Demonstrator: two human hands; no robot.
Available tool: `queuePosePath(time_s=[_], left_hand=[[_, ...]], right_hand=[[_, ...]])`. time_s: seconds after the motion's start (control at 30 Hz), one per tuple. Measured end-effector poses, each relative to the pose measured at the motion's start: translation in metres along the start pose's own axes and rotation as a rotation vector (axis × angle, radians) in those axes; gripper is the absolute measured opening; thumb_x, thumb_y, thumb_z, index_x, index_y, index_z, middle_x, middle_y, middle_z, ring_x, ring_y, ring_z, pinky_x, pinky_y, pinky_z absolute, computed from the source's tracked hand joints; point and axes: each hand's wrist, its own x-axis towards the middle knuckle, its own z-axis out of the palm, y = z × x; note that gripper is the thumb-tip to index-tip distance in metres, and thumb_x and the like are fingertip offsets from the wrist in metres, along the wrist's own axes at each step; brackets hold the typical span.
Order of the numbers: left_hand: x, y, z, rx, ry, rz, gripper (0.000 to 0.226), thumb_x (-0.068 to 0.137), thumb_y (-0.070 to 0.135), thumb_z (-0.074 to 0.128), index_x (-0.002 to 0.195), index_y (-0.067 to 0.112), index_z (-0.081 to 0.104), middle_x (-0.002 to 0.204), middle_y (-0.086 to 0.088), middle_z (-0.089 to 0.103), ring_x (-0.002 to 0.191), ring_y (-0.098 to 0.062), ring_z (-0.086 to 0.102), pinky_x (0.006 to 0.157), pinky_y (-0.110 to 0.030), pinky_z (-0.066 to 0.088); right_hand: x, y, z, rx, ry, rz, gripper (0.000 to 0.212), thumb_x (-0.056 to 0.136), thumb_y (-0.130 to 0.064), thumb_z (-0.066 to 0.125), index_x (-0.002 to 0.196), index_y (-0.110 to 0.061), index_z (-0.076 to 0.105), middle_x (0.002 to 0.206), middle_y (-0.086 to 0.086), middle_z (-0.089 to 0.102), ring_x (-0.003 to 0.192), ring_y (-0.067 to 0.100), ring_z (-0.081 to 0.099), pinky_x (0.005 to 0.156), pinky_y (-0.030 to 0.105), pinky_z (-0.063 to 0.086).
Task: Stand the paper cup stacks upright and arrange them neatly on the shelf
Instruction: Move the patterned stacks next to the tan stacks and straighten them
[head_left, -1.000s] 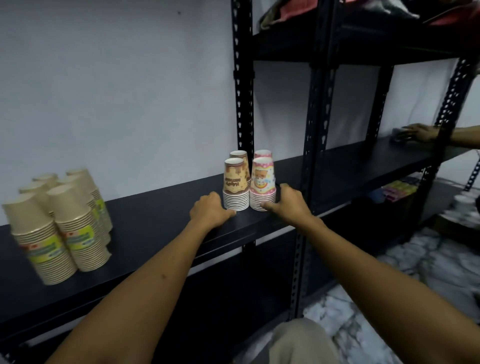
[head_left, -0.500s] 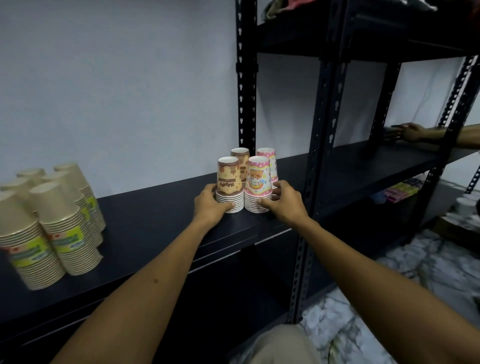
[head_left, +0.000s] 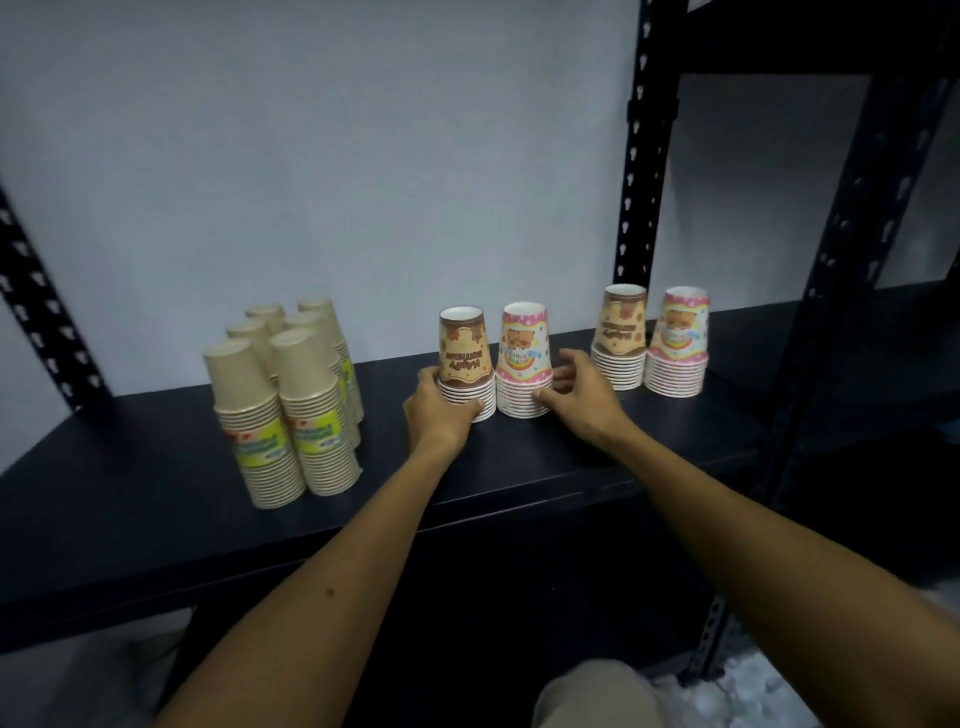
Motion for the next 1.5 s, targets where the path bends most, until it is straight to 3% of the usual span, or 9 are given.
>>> queuePosePath(time_s=[0.17,0.6,0.83,1.17,1.5], left_hand=[[0.006,-0.009,-0.011,-0.012,0.093,-0.054,0.059,0.073,0.013,0.08,0.124,0.013,0.049,0.125,-0.009,0.061,0.114,-0.025,0.058,0.086,-0.03,0.046],[0.026,-0.017,-0.017,0.056,0.177,-0.162,0.049,0.085,0.008,0.067,0.126,0.01,0.041,0.13,-0.013,0.056,0.117,-0.031,0.056,0.088,-0.038,0.049],[0.024,-0.022,-0.017,0.039,0.217,-0.145,0.045,0.084,0.005,0.066,0.125,0.009,0.046,0.127,-0.011,0.058,0.117,-0.028,0.056,0.09,-0.034,0.047],[0.026,-0.027,-0.016,0.087,0.243,-0.132,0.059,0.082,0.004,0.067,0.136,0.006,0.043,0.135,-0.012,0.053,0.125,-0.029,0.05,0.102,-0.041,0.045],[0.027,-0.029,-0.016,0.068,0.283,-0.135,0.045,0.082,0.003,0.066,0.124,0.007,0.05,0.127,-0.012,0.058,0.118,-0.03,0.055,0.098,-0.042,0.048]], right_hand=[[0.015,-0.018,0.036,0.05,-0.031,-0.027,0.069,0.078,-0.027,0.078,0.134,-0.008,0.043,0.127,0.006,0.058,0.104,0.014,0.057,0.087,0.027,0.047],[0.034,-0.024,0.08,0.164,0.034,0.004,0.057,0.076,-0.023,0.079,0.126,-0.013,0.052,0.124,0.004,0.063,0.098,0.012,0.059,0.085,0.028,0.05],[0.022,-0.022,0.091,0.087,0.076,-0.063,0.06,0.077,-0.029,0.077,0.129,-0.015,0.05,0.123,0.007,0.061,0.111,0.021,0.059,0.091,0.038,0.052],[0.016,-0.028,0.085,0.094,-0.003,-0.1,0.062,0.076,-0.011,0.078,0.132,-0.011,0.05,0.127,0.006,0.061,0.108,0.015,0.058,0.088,0.025,0.046],[0.018,-0.023,0.087,0.07,-0.008,-0.046,0.065,0.077,-0.017,0.079,0.133,-0.01,0.047,0.131,0.007,0.059,0.116,0.019,0.058,0.089,0.024,0.045]])
